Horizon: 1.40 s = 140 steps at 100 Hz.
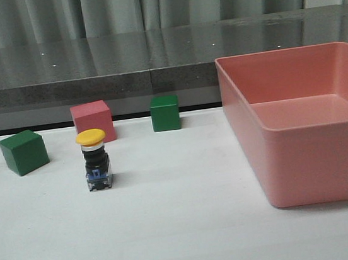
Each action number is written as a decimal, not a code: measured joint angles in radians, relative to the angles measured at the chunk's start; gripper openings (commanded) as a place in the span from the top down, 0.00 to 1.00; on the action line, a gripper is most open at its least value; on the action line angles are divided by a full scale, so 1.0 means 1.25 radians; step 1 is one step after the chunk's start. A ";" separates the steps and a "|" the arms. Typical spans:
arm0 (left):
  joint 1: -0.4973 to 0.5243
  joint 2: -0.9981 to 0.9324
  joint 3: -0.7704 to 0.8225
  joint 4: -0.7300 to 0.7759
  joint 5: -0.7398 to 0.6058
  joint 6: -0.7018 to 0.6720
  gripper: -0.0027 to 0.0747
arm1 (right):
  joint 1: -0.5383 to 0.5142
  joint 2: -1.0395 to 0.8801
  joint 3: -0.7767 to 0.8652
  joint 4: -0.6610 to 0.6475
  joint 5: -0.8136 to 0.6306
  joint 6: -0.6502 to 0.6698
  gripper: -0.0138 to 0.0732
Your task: Place and stand button with both arms
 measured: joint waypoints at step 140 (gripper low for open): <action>0.056 0.000 0.003 -0.024 -0.071 -0.002 0.99 | 0.000 -0.014 0.000 0.054 0.002 -0.031 0.91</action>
